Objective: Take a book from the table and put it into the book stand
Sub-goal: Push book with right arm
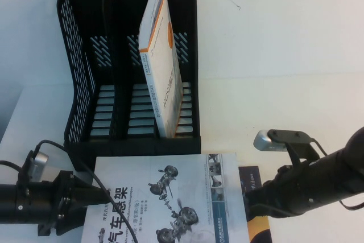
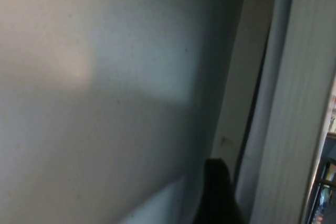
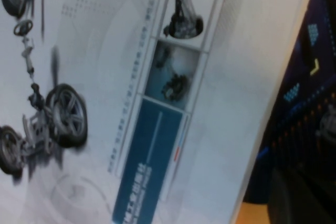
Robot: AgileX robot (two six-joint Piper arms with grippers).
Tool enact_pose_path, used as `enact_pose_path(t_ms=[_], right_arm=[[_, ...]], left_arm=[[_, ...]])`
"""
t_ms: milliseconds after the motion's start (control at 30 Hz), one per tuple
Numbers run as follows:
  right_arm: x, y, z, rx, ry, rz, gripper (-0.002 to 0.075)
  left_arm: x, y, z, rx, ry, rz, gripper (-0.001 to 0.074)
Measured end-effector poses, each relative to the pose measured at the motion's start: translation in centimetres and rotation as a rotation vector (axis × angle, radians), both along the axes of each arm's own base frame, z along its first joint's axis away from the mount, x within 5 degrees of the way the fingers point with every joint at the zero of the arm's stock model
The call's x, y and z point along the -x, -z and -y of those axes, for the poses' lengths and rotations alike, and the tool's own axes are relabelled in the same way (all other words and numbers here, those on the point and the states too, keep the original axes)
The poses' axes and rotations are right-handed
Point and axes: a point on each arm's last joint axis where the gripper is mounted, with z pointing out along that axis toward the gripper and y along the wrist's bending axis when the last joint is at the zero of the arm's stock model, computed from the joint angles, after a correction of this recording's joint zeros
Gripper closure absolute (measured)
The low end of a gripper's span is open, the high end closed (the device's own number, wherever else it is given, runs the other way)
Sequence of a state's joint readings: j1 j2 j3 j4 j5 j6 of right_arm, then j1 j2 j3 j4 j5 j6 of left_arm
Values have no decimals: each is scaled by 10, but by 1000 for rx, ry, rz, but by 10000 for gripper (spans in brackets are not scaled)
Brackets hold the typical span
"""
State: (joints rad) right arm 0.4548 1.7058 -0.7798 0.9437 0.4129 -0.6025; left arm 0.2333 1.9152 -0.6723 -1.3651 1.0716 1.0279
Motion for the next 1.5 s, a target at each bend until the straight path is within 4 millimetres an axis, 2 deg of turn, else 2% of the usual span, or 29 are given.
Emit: enact_pose_path(t_ms=[167, 400, 667, 767, 933, 1033, 1167, 1300, 1500], right_arm=[[-6, -2, -12, -20, -12, 12, 722], [-6, -5, -30, -27, -49, 47, 722], [-6, -5, -32, -27, -52, 52, 722], [-6, -5, -32, -27, -52, 52, 722], [-6, -5, -32, -25, -65, 59, 722], [-6, -5, -32, -24, -66, 59, 722], [-4, -16, -32, -37, -81, 89, 722], [0, -36, -31, -68, -87, 139, 722], [7, -66, -26, -105, -104, 223, 722]], left_arm=[[0, 0, 0, -10, 11, 16, 339], [0, 1, -1, -21, 7, 20, 344], [0, 1, -2, -22, 6, 21, 356], [0, 2, -3, -27, 6, 21, 402], [0, 1, -3, -25, 8, 23, 524], [0, 1, -3, -21, 13, 26, 541], [1, 0, -2, -4, 24, 25, 559], [2, -4, 0, 38, 40, 26, 594], [3, -13, 0, 30, 51, 52, 601]])
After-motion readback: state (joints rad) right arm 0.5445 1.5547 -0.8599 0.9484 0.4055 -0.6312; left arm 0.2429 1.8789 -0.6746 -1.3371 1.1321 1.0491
